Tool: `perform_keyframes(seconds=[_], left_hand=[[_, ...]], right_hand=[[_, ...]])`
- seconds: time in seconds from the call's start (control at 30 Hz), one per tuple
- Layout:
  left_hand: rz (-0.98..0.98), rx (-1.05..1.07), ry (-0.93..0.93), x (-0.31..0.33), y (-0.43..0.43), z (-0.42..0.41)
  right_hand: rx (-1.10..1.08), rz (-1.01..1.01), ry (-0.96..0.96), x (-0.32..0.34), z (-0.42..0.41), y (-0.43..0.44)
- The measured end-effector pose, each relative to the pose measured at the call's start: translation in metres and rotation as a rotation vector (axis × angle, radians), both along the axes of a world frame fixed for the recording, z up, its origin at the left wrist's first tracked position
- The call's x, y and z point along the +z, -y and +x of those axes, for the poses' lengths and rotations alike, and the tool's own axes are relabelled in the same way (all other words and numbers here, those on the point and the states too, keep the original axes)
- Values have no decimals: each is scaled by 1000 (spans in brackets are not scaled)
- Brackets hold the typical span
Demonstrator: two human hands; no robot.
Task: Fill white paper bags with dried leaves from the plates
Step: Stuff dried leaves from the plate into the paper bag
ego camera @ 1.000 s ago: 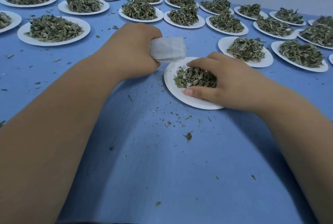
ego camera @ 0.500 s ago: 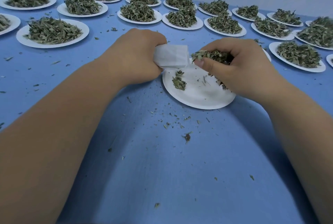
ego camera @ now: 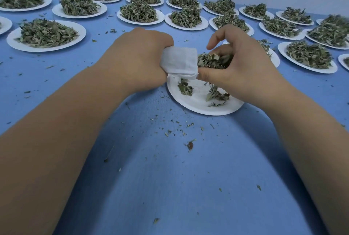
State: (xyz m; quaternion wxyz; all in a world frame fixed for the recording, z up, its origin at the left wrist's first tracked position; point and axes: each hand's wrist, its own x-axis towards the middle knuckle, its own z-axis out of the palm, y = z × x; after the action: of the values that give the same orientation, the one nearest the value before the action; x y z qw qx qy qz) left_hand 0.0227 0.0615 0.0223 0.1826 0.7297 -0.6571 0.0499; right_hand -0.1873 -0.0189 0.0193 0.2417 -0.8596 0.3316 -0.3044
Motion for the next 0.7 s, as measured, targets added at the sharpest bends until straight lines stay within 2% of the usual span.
perform_keyframes(seconds=[0.1,0.27,0.4,0.5,0.7], left_hand=[[19,9,28,-1,0,-3],[35,6,50,0,0,-6],[43,26,28,-2,2,-9],[40,45,1,-3,3,-10],[31,17,-135,-2,2,-10]], right_hand=[[31,-14,-21,1,0,0],[69,120,48,1,-1,3],[155,345,55,3,-5,3],[220,542,163,3,-6,6],[130,401,125,1,-6,7]])
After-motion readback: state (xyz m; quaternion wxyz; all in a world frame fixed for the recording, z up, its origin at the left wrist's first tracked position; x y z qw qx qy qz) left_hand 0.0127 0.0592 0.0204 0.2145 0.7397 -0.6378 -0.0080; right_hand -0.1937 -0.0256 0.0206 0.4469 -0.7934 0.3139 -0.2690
